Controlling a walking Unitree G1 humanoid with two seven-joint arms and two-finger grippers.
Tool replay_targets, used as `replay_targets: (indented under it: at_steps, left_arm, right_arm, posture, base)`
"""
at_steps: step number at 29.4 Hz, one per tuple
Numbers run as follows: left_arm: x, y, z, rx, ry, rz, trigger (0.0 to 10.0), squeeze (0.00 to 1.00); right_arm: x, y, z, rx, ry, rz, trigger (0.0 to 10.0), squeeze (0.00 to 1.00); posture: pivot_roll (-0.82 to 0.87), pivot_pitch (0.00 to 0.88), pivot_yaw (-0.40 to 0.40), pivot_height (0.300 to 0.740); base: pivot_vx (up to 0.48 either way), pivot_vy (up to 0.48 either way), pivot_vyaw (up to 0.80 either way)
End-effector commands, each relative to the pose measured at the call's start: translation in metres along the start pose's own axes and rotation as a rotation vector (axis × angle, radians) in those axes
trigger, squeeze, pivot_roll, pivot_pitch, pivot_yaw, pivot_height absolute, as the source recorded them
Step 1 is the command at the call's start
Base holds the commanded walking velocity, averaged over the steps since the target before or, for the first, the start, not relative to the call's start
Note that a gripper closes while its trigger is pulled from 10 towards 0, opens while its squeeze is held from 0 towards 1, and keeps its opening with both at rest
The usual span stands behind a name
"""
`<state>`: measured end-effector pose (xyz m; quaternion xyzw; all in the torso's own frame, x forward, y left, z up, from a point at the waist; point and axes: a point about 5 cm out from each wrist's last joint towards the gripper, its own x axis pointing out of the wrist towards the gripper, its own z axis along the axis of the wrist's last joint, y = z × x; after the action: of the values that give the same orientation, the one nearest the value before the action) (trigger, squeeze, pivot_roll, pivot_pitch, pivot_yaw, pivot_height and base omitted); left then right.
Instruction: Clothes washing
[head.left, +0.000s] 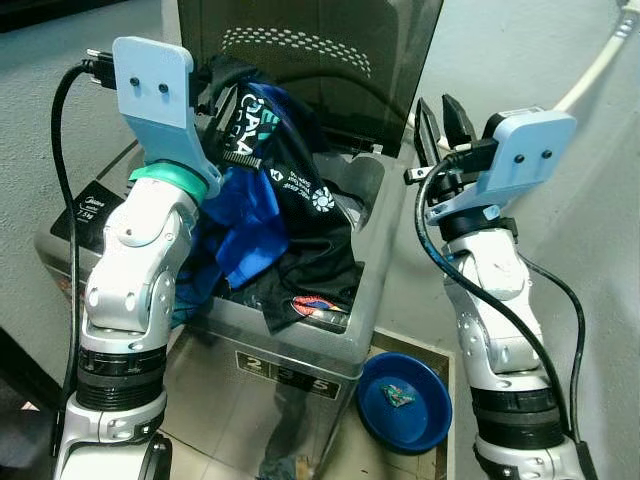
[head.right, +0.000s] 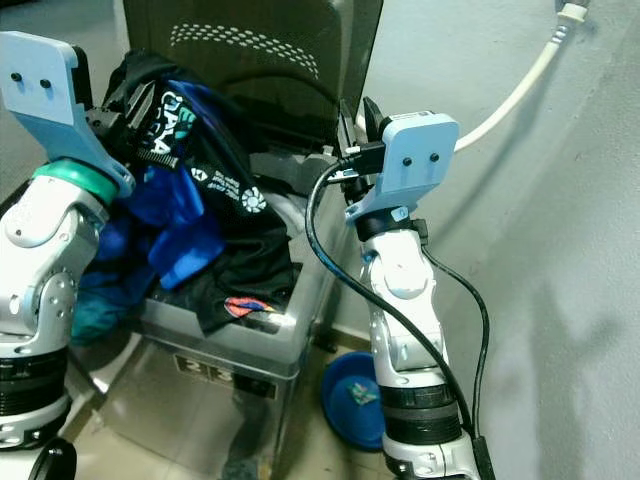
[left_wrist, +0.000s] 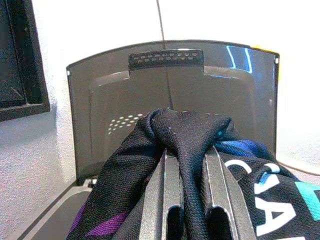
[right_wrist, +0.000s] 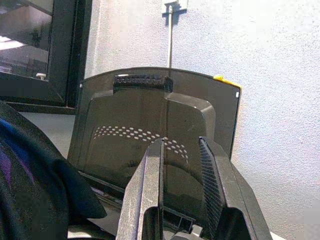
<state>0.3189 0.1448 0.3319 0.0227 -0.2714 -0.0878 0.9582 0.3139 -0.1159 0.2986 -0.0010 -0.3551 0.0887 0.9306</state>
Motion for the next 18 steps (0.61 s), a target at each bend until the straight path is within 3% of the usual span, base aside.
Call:
replay_targets:
  at_steps: [1, 9, 18]
  left_arm:
    - [0.0008, -0.0033, 0.0062, -0.002, -0.038, -0.012, 10.0, 0.0]
    - [0.0013, -0.0032, 0.0035, 0.013, -0.03, -0.007, 10.0, 0.0]
    - [0.0007, -0.0034, 0.002, 0.017, -0.024, -0.012, 10.0, 0.0]
  right_arm:
    - [-0.0018, -0.0004, -0.0018, 0.0, 0.005, 0.0, 10.0, 0.0]
    - [-0.0026, -0.0006, -0.0029, -0.002, 0.01, -0.002, 10.0, 0.0]
    - [-0.0033, -0.001, -0.0033, -0.004, 0.013, -0.005, 10.0, 0.0]
  posture:
    - [0.11, 0.0, 0.009, 0.74]
    - [0.11, 0.0, 0.01, 0.74]
    - [0.11, 0.0, 0.012, 0.74]
  base:
    - [0.0, 0.0, 0.0]
    - [0.0, 0.0, 0.0]
    - [0.0, -0.432, 0.0]
